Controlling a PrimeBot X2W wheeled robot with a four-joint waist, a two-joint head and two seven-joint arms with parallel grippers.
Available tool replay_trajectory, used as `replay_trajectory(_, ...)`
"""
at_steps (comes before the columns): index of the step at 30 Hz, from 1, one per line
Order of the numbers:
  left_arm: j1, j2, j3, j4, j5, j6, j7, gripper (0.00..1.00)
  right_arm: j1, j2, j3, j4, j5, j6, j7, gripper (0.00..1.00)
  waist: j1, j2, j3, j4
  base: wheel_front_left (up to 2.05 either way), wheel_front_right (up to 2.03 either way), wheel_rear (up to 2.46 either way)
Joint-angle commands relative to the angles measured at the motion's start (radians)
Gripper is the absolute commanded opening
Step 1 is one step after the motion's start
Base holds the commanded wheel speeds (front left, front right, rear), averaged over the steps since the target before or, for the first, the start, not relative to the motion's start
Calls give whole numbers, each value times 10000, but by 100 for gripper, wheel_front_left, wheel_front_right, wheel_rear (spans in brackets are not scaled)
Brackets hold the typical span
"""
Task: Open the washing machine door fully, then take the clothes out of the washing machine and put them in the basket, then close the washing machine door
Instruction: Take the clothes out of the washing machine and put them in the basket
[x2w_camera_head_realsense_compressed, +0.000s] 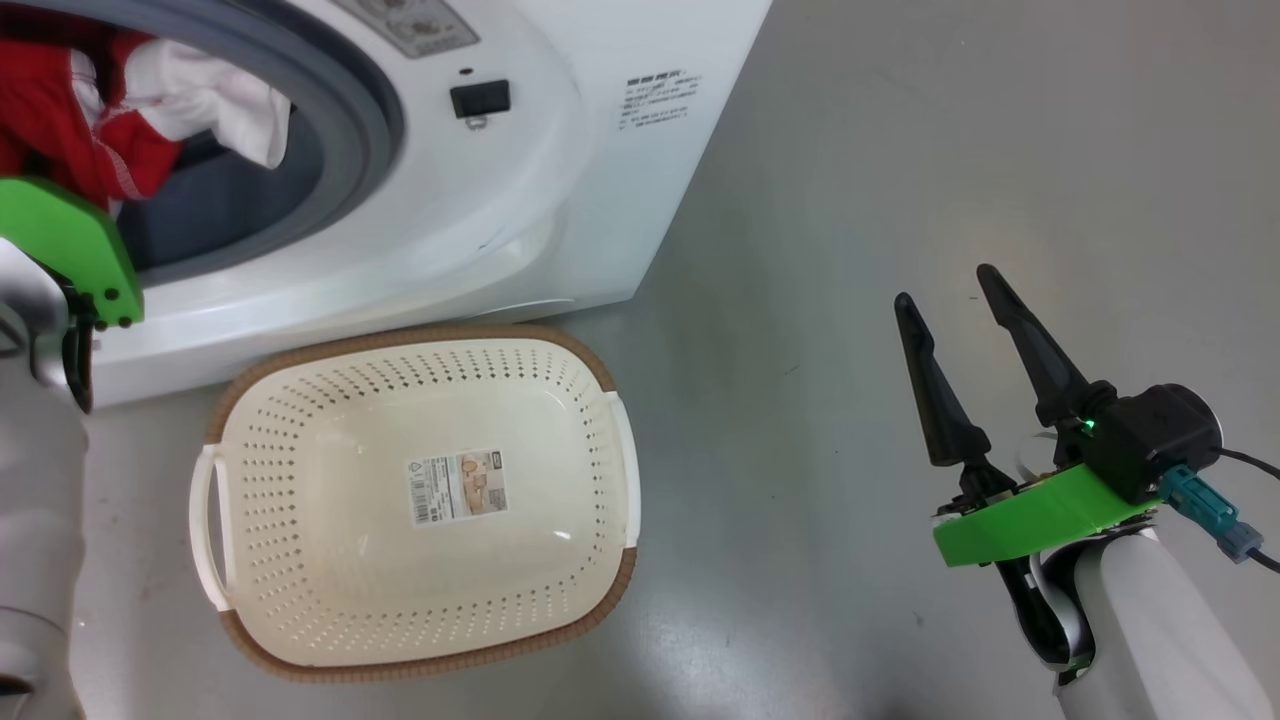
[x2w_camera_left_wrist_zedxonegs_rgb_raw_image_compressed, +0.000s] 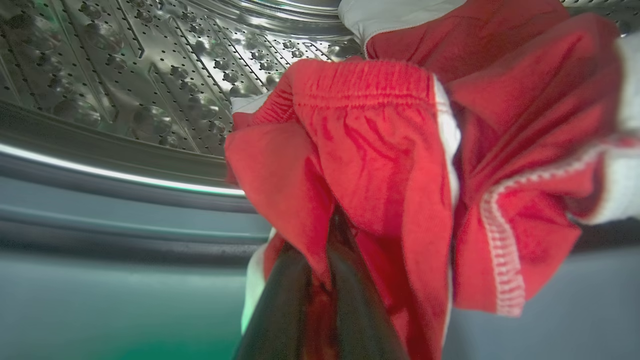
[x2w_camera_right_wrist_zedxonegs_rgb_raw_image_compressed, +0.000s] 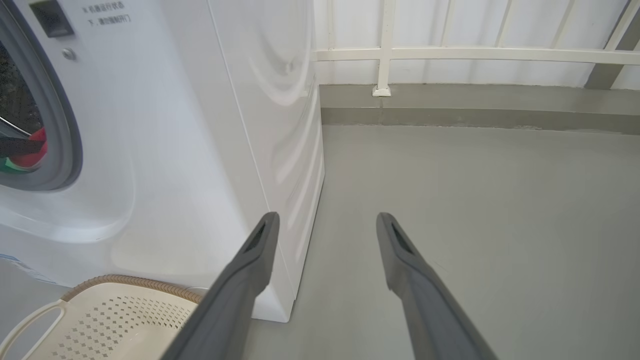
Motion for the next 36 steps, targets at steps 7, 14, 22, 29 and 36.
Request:
replay_trajectory(7,91,548,145,-137,-156,86,-898,0,-6,36,183,-139,109,48,-63,100,0,-1,-114,-23,0,0,0)
replay_trajectory(14,671,490,339,-259,-513,-19,-1885,0,79,41,48,-61,114,48,-63,100,0,-1,-457,58,0,0,0)
replay_trajectory(22,1605,281,655,-1269,-968,-301,-2196,0,254,49,-104,57,25,48,-63,100,0,-1,-992,301,0,0,0)
replay_trajectory(29,2940,-62,1035,-3736,-1146,-423,-2204,0,481,87,-216,169,-120,48,-63,100,0,-1,-1517,561,0,0,0)
replay_trajectory(36,4113,-461,1234,-5331,-1214,-579,-2205,0,774,91,-404,214,-190,48,-63,100,0,-1,-2107,809,0,0,0)
